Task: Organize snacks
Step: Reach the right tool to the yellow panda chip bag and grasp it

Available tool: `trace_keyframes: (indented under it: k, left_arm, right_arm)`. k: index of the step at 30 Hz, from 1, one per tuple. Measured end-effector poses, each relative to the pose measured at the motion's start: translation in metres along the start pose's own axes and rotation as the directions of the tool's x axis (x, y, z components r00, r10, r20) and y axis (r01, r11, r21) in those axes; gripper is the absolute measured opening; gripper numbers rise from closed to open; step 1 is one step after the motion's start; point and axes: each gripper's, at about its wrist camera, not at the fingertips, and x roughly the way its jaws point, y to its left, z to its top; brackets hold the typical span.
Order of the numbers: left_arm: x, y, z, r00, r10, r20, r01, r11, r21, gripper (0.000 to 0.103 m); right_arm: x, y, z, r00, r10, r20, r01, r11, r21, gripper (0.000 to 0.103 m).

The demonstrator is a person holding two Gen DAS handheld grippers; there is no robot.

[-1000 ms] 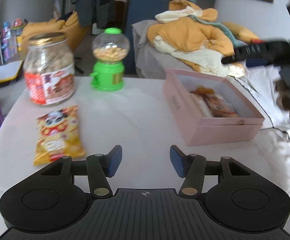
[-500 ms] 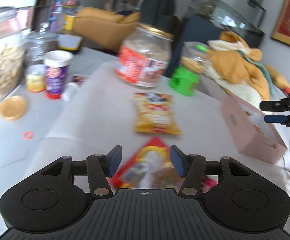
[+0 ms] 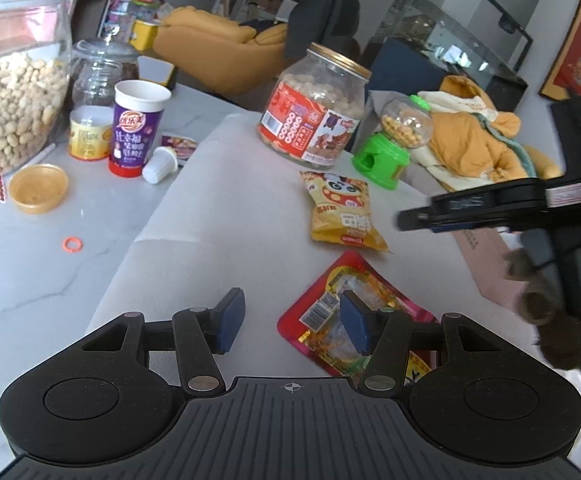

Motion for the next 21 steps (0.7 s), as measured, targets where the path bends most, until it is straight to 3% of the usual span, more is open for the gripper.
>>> trace_keyframes:
  k: [6, 10, 12, 15, 17, 21]
  left_arm:
    - [-0.005, 0.008, -0.003, 0.999, -0.039, 0.013, 0.039, 0.999, -0.018, 0.058]
    - [-0.012, 0.007, -0.003, 0.999, -0.049, -0.006, 0.049, 0.998, -0.025, 0.058]
    - [-0.017, 0.002, -0.004, 0.998, -0.067, -0.016, 0.067, 0.998, -0.009, 0.058]
    - [-0.021, -0.007, -0.007, 0.995, -0.097, -0.035, 0.098, 0.995, 0.018, 0.058]
    - [-0.021, -0.013, -0.009, 0.992, -0.115, -0.054, 0.117, 0.993, 0.029, 0.058]
    - [-0.017, -0.021, -0.013, 0.989, -0.105, -0.099, 0.110, 0.993, 0.040, 0.058]
  right_arm:
    - [0.006, 0.036, 0.003, 0.998, 0.046, 0.047, -0.042, 0.996, -0.083, 0.052]
    - [0.014, 0.047, 0.007, 0.997, -0.011, 0.072, 0.018, 0.994, -0.103, 0.053]
    - [0.019, 0.045, 0.011, 0.998, -0.010, 0.066, 0.016, 0.996, -0.092, 0.060]
    - [0.028, 0.037, 0.017, 0.997, 0.054, 0.060, -0.053, 0.998, -0.022, 0.069]
    - [0.040, 0.036, 0.020, 0.997, 0.059, 0.057, -0.060, 0.998, 0.011, 0.070]
    - [0.069, 0.035, 0.023, 0.993, 0.121, -0.003, -0.120, 0.990, 0.069, 0.082]
